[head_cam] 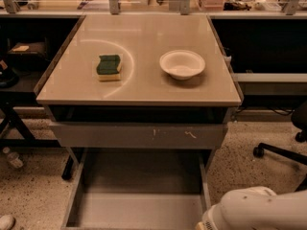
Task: Open middle drawer
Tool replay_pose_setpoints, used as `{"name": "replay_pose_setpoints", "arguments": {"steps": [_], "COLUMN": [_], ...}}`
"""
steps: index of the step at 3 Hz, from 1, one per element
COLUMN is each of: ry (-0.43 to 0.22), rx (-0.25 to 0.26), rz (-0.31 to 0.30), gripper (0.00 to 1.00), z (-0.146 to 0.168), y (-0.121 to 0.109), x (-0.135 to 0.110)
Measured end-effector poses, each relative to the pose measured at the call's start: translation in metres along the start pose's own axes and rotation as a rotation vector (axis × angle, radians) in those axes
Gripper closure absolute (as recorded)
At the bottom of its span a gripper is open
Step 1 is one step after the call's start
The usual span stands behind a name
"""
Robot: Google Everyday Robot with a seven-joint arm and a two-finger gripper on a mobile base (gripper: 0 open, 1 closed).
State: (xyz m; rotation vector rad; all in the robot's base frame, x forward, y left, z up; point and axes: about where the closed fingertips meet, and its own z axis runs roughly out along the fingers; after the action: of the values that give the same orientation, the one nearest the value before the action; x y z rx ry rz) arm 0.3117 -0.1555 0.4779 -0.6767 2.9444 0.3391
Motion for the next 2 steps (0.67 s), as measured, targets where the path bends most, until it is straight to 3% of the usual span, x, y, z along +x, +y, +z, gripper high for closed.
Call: {"name": "replay_pose_setpoints", "arguments": {"steps": [2], "ry": [-0.016], "rx": [0.124], "rz": [0.308], "gripper": [1.00], "z": [-0.120], "y": [-0.033], "x": [0.109]}}
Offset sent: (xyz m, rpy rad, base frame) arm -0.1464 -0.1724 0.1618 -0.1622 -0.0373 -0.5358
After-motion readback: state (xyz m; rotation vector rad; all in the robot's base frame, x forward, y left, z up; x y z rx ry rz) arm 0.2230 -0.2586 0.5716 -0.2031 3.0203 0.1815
